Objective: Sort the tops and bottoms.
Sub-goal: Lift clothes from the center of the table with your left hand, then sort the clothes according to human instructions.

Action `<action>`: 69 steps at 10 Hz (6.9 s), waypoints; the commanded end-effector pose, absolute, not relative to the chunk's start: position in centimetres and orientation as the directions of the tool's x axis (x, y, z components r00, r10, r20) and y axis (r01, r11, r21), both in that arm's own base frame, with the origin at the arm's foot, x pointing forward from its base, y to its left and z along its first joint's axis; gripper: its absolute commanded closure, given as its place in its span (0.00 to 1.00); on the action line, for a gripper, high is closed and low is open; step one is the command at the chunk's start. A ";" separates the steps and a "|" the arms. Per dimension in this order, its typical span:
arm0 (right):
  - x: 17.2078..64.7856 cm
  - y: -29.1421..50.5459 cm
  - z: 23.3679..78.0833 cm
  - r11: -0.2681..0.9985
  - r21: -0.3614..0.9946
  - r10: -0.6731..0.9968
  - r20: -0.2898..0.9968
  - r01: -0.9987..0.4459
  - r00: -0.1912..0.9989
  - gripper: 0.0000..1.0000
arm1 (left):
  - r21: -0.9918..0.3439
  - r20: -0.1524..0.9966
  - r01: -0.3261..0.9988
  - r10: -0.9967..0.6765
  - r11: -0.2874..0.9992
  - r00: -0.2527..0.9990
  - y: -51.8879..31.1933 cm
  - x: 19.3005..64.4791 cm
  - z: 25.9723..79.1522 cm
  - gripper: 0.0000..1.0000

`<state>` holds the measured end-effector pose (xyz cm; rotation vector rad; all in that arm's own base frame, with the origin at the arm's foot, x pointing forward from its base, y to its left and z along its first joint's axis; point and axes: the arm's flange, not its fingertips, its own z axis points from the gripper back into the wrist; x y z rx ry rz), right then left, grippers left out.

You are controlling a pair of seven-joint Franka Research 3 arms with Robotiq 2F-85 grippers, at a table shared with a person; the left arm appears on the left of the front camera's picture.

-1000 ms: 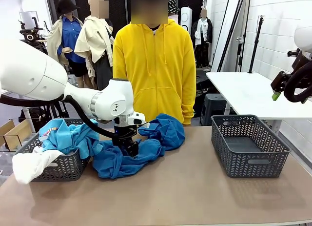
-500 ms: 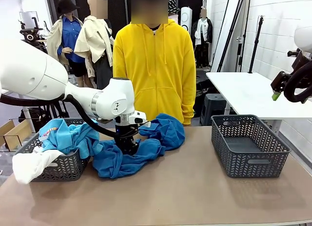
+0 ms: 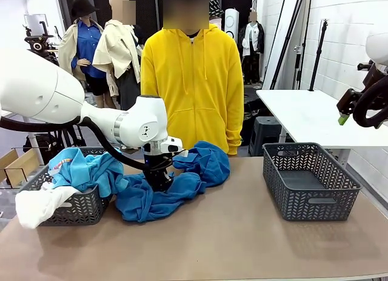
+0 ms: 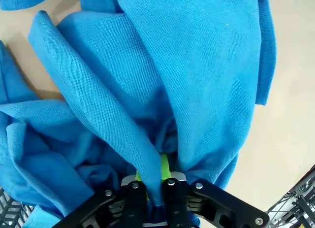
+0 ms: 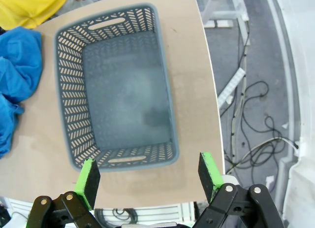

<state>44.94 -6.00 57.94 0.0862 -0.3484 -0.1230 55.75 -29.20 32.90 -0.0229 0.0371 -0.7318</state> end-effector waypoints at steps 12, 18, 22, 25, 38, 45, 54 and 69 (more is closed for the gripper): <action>44.7 -5.8 57.9 0.988 0.089 -0.149 0.329 0.127 0.932 0.00 | 0.149 0.338 0.736 -0.733 0.661 0.590 -27.7 52.0 57.0 1.00; 44.7 -5.8 57.9 0.988 0.089 -0.149 0.329 0.127 0.932 0.00 | 0.244 0.488 0.739 -0.738 0.628 0.466 -30.2 47.5 65.5 1.00; 44.7 -5.8 57.9 0.988 0.089 -0.149 0.329 0.127 0.932 0.00 | 0.237 0.474 0.737 -0.737 0.633 0.481 -31.0 47.7 66.0 1.00; 44.7 -5.8 57.9 0.988 0.089 -0.149 0.329 0.127 0.932 0.00 | 0.237 0.474 0.737 -0.737 0.633 0.481 -31.0 47.7 66.0 1.00; 44.7 -5.8 57.9 0.988 0.089 -0.149 0.329 0.127 0.932 0.00 | 0.237 0.474 0.737 -0.737 0.633 0.481 -31.0 47.7 66.0 1.00; 44.7 -5.8 57.9 0.988 0.089 -0.149 0.329 0.127 0.932 0.00 | 0.237 0.474 0.737 -0.737 0.633 0.481 -31.0 47.7 66.0 1.00; 44.7 -5.8 57.9 0.988 0.089 -0.149 0.329 0.127 0.932 0.00 | 0.322 0.474 0.481 -0.578 0.816 0.664 -14.0 49.0 65.5 1.00; 44.7 -5.8 57.9 0.988 0.089 -0.149 0.329 0.127 0.932 0.00 | 0.144 0.349 0.308 -0.339 0.941 0.874 -3.7 50.2 45.0 1.00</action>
